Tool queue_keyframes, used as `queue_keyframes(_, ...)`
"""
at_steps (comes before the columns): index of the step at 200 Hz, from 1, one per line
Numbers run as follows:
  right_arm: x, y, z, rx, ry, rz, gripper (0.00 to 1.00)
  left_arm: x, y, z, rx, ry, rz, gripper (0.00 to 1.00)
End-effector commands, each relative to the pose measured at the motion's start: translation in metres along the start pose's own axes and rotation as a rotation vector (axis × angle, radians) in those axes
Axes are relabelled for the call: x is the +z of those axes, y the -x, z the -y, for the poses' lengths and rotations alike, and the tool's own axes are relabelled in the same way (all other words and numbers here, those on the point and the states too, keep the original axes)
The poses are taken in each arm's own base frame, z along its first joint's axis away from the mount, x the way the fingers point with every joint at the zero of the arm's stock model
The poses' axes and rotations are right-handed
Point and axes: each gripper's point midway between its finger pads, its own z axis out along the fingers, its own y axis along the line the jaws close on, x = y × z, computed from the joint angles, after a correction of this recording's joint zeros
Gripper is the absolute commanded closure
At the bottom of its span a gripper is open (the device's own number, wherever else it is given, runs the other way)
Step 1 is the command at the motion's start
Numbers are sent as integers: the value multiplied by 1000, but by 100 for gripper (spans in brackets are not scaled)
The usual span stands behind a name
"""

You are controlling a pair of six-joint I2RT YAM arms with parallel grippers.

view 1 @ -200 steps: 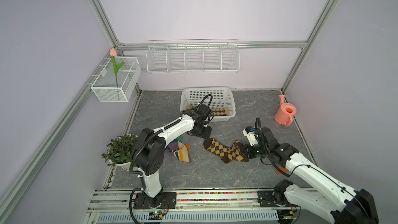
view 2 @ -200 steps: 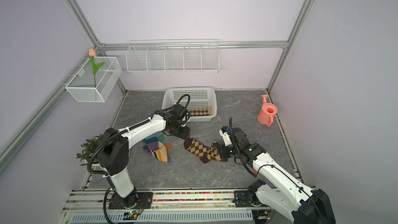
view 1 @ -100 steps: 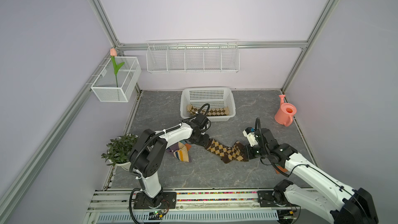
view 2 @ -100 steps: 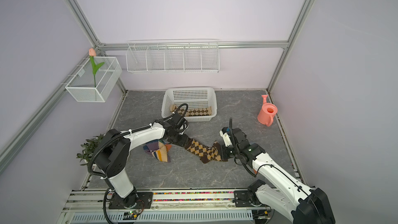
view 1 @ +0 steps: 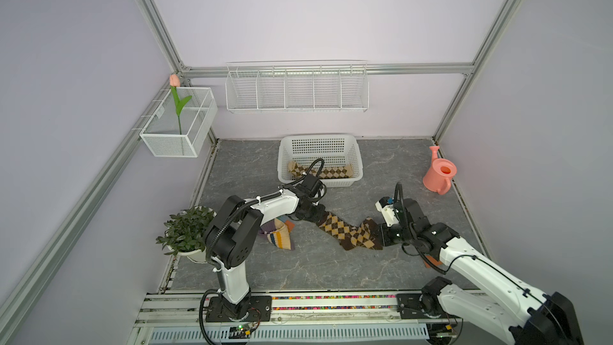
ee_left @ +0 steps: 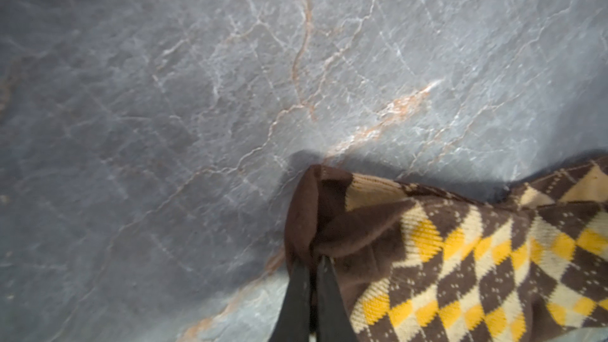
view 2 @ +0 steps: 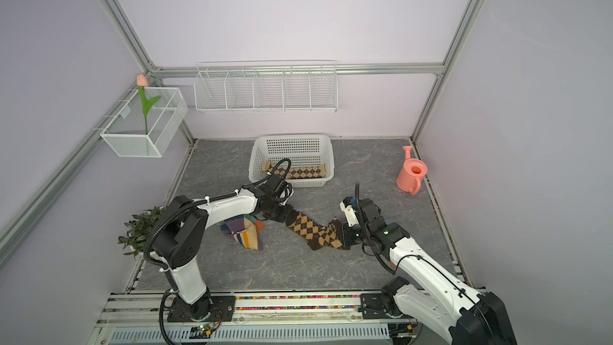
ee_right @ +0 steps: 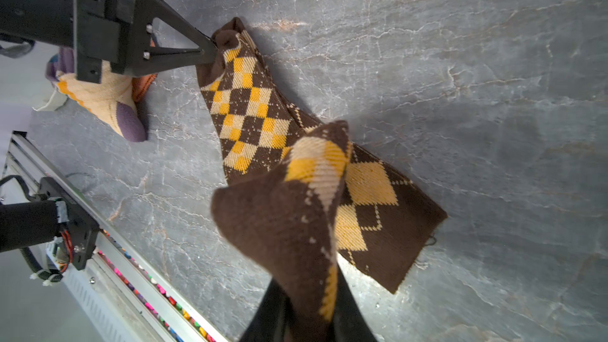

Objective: Place the socks together as a pair
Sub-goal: Place the sock in the sock.

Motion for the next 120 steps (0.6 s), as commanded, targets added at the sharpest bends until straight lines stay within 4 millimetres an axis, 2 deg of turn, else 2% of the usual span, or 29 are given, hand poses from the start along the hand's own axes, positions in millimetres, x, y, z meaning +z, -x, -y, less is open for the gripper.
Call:
queue_keyframes(1, 3, -1, 7, 5, -15, 26, 66, -14, -2, 2, -19, -13, 18, 100)
queue_keyframes(29, 7, 1, 22, 38, -58, 56, 52, -38, -3, 5, -20, -9, 49, 100)
queue_keyframes(47, 11, 3, 32, 58, -87, 65, 46, -44, -5, 5, -17, -10, 51, 100)
queue_keyframes(87, 13, 3, 51, 101, -139, 78, 41, -33, -13, 0, -15, 2, 27, 100)
queue_keyframes(120, 1, 7, 58, 138, -147, 144, 39, -32, -14, -1, -12, 0, 38, 100)
